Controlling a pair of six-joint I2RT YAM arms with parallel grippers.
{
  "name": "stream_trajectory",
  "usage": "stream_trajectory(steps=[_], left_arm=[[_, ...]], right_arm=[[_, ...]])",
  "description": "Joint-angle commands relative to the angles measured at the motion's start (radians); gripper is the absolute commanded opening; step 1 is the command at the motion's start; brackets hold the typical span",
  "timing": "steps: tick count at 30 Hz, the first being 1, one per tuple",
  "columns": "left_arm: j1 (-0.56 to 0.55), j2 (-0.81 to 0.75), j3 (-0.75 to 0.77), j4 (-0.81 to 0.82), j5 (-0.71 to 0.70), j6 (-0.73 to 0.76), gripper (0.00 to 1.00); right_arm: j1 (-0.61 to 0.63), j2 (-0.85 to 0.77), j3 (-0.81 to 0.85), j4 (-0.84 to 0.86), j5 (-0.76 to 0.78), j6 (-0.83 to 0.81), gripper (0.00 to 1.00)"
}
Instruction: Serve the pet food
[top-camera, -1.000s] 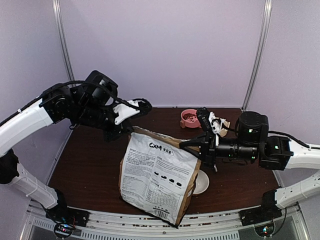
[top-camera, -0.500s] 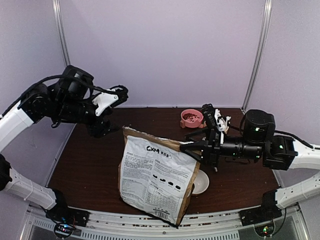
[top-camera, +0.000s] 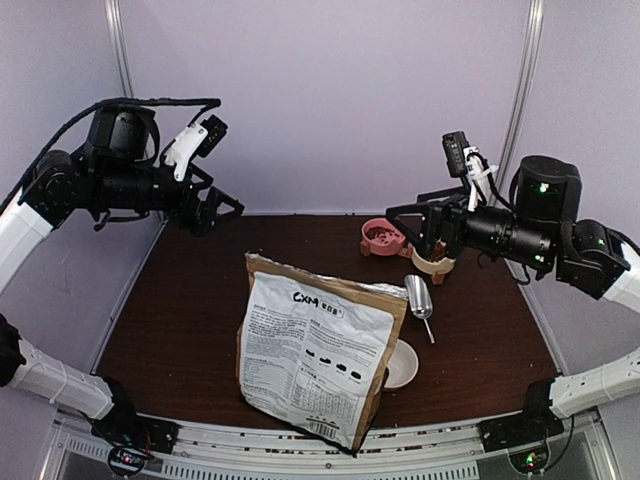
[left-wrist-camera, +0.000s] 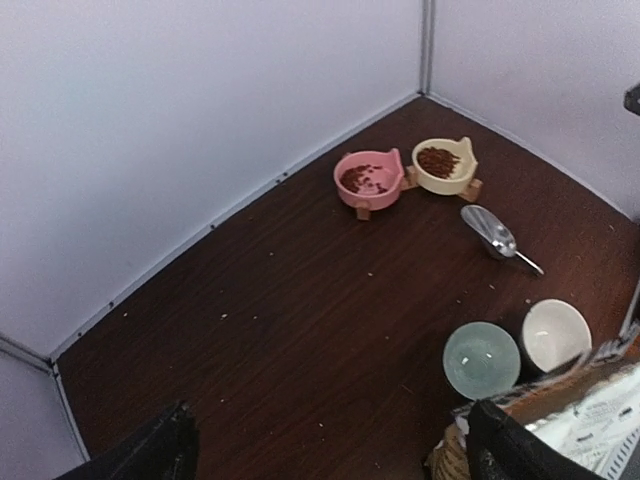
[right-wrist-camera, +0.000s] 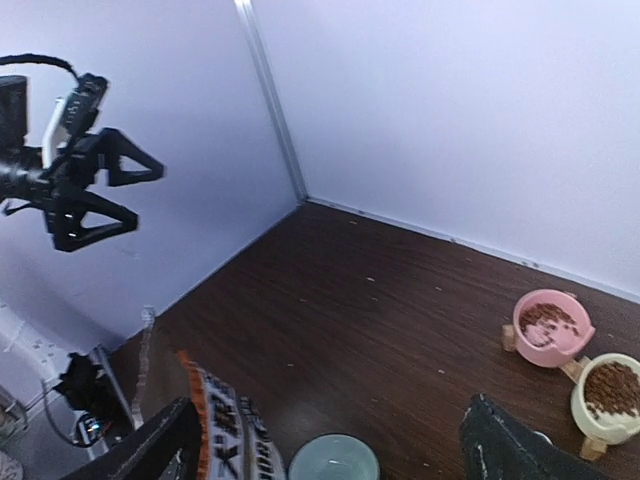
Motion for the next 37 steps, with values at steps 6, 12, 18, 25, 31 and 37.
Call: stream_trajectory(steps=[6,12,18,25,31,37], left_arm=[[0.530,-0.074,-0.416,0.303,0.083,-0.310,0.97],[0.850,-0.267,-0.757,0.475,0.056,-0.400,0.98],[0.893,-0.442,-1.009,0.640,-0.349,-0.419,0.98],[0.893,-0.462,-1.266,1.012,-0.463,-0.320,0.98],[0.891,-0.414,-1.322,1.147,-0.399,-0.260,0.98],[0.892,-0.391,-1.344,1.195,-0.356,-0.245,0.98]], right_arm=[[-0.434,0.071,-0.128,-0.182,-0.043,0.094,0.95],[-0.763,0.018,-0.304,-0.129,-0.120,0.042,0.95],[-0.990,-0.050,-0.478,0.062,-0.180,0.018,0.95],[-1.010,-0.185,-0.762,0.514,-0.143,-0.005,0.95],[-1.011,-0.212,-0.881,0.677,-0.078,-0.056,0.95],[-1.010,-0.182,-0.891,0.700,-0.069,-0.060,0.95]])
